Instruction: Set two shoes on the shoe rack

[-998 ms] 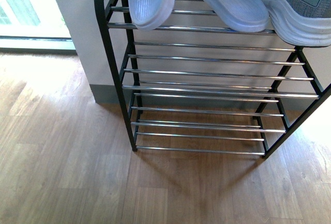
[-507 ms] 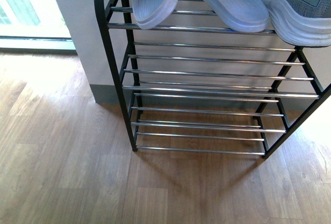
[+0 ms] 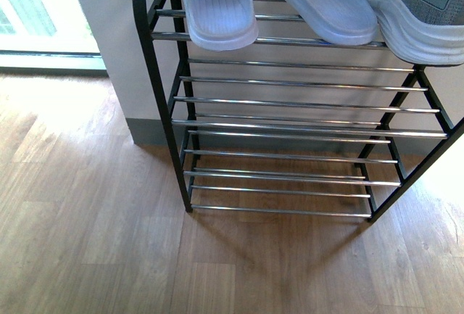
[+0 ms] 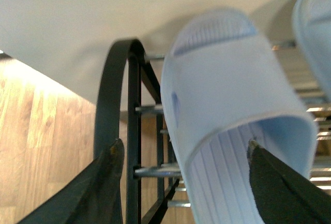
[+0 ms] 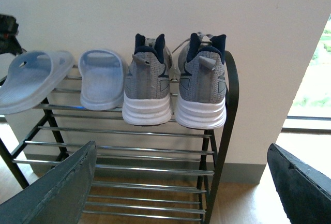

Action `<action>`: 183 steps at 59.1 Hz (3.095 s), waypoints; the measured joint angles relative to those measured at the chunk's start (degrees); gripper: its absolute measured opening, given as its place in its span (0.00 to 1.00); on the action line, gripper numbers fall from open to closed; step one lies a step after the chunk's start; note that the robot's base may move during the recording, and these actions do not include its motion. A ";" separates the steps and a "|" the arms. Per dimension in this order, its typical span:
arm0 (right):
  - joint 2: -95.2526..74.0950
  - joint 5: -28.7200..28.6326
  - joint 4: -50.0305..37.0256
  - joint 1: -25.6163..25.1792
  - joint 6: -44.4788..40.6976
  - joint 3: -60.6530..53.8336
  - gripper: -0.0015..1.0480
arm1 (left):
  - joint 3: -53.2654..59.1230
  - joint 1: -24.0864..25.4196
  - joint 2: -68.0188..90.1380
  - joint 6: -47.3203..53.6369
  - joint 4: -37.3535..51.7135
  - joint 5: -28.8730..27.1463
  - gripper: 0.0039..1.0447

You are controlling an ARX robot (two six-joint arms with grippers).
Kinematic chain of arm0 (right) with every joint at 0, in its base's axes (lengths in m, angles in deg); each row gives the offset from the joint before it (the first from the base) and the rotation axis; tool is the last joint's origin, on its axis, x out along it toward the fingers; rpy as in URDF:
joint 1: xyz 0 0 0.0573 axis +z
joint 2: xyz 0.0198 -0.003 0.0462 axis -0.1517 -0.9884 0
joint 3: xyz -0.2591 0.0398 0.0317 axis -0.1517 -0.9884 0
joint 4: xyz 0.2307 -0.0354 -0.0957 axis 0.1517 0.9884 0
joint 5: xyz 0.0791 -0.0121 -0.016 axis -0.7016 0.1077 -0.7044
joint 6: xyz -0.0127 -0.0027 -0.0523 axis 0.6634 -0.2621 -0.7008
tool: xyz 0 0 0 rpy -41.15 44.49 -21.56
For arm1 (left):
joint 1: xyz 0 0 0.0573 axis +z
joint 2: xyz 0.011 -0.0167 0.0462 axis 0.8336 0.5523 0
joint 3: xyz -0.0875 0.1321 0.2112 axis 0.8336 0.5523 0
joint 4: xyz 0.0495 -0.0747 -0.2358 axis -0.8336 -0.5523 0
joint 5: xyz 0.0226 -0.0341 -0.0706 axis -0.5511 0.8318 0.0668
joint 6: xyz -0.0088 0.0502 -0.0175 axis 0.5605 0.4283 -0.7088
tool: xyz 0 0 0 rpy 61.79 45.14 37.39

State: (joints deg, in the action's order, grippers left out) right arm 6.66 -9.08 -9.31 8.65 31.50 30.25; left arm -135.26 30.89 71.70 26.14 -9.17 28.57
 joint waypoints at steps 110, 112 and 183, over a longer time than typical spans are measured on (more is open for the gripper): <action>0.00 -0.02 0.00 0.00 0.00 0.00 0.91 | 104.52 25.33 -83.82 7.02 59.54 16.15 0.01; 0.00 0.00 0.00 0.00 0.00 0.00 0.91 | 104.59 25.33 -85.90 7.02 57.64 16.15 0.01; -0.02 -0.02 0.00 0.00 0.00 0.00 0.91 | 104.61 25.42 -123.82 7.04 20.04 16.09 0.01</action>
State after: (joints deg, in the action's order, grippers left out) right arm 6.63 -9.11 -9.31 8.65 31.50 30.25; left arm -30.65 56.31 -52.12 33.18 10.88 44.66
